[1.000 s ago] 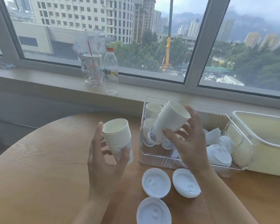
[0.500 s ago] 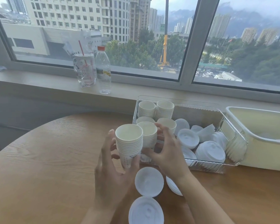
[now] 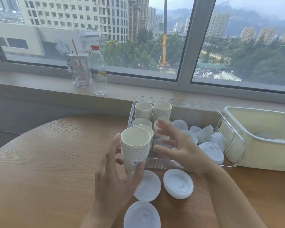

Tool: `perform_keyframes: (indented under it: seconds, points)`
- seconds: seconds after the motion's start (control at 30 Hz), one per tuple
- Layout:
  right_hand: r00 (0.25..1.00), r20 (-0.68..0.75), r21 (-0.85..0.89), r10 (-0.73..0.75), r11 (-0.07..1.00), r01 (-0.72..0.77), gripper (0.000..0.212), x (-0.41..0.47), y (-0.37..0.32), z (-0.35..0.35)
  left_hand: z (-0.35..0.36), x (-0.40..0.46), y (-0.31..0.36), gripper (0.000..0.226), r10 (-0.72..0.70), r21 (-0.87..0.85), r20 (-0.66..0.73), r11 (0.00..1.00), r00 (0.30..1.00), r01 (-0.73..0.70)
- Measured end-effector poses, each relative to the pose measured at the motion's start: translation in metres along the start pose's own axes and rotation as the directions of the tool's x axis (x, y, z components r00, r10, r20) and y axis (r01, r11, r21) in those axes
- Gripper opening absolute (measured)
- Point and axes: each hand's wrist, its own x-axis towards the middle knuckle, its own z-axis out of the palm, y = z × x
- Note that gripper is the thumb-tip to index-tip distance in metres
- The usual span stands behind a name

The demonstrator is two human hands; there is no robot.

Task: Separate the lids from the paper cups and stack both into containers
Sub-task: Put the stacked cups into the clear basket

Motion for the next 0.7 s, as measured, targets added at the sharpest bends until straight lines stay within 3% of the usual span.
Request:
perform_keyframes:
  seconds: [0.13,0.27,0.37,0.5,0.6,0.7]
  points:
    - [0.994,0.095,0.058,-0.063,0.997,0.057,0.083,-0.011,-0.018,-0.016,0.007,-0.002,0.007,0.085,0.133,0.059,0.036,0.989,0.99,-0.135]
    - [0.991,0.124,0.012,-0.056,0.998,0.055,0.083,-0.01,-0.022,-0.004,0.009,-0.005,0.006,0.084,0.153,0.039,0.074,0.987,0.985,-0.157]
    - [0.997,0.055,0.062,-0.058,0.997,0.054,0.077,-0.01,-0.022,-0.012,0.007,-0.006,0.0,0.079,0.165,0.018,0.096,0.986,0.982,-0.168]
    - [0.977,-0.209,0.278,-0.04,0.956,0.098,0.071,-0.012,-0.014,-0.036,0.006,-0.003,-0.008,0.068,0.14,0.102,0.105,0.983,0.985,-0.151]
    - [0.941,-0.337,0.265,-0.017,0.958,0.112,0.072,-0.011,-0.002,-0.041,0.01,-0.002,-0.017,0.072,0.06,0.186,0.131,0.979,0.99,-0.084]
    - [0.944,-0.327,0.193,0.035,0.981,0.03,0.078,-0.008,0.016,-0.035,0.015,-0.003,-0.029,0.078,0.003,0.213,0.186,0.976,0.983,-0.043]
